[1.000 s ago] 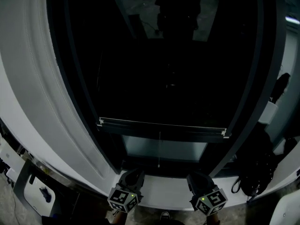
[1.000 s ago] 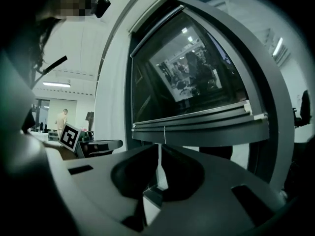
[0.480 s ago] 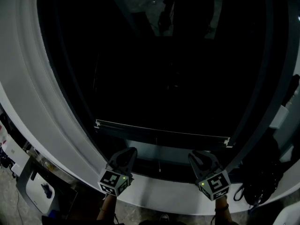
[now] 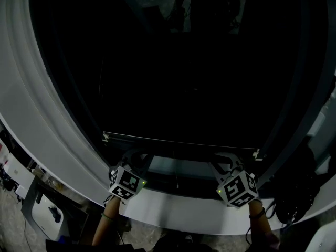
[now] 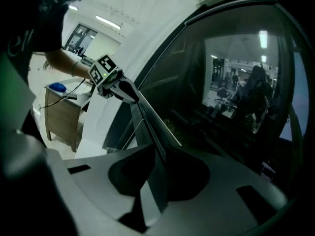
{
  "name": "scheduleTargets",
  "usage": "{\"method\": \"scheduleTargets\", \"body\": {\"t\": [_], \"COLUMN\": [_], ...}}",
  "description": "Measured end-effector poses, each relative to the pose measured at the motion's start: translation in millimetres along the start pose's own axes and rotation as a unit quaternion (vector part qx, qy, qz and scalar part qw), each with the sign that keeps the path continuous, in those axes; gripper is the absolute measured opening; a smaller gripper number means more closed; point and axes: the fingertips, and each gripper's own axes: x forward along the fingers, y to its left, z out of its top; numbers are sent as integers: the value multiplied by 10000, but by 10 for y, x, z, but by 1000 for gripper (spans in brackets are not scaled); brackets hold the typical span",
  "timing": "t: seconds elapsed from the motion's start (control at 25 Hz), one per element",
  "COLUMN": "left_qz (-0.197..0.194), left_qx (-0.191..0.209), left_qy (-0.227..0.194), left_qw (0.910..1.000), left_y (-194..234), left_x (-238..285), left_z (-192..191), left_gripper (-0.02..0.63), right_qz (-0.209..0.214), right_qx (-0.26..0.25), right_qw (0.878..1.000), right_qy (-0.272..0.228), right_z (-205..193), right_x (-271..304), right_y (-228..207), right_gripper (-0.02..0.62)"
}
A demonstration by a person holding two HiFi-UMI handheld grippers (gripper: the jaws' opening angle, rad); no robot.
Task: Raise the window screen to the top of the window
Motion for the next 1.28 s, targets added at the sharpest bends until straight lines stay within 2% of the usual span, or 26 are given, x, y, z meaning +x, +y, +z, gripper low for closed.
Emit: {"method": "scheduleTargets", "body": {"t": [0.12, 0.24, 0.4, 0.56, 0.68, 0.84, 1.04, 1.16, 1.28], "left_qz": [-227, -613, -1087, -1397, -1534, -1646, -1582, -1488, -1519], "left_qx": [704, 1175, 1780, 2381, 2456, 2217, 2534, 2473, 2468], "left_qy": [475, 773, 995, 1213, 1292, 1516, 1814, 1648, 1516], "left_qw": [9961, 9882, 9729, 9535, 9484, 9491, 9369, 9432, 9450], "left_y": [68, 60, 15, -22, -23, -7, 14, 23, 8], "left_x": [133, 205, 255, 276, 274, 284, 306, 320, 321], "left_z": [-82, -155, -177, -184, -185, -180, -215, -205, -213], "left_gripper": [31, 31, 35, 35, 35, 35, 34, 26, 25], "right_qz": [109, 206, 209, 221, 323, 635, 763, 837, 957], "right_qx": [-285, -432, -428, -778, -901, -516, -269, -179, -115], "right_qw": [9990, 9971, 9959, 9893, 9841, 9784, 9721, 9715, 9703], "right_qy": [322, 584, 763, 1217, 1496, 1899, 2200, 2209, 2219], "right_z": [-25, -63, -87, -161, -175, -163, -155, -160, -159], "right_x": [106, 186, 218, 258, 294, 321, 354, 373, 368], "right_y": [16, 49, 16, -8, -6, -34, -45, -55, -49], "right_gripper": [54, 54, 54, 54, 52, 37, 37, 34, 34]}}
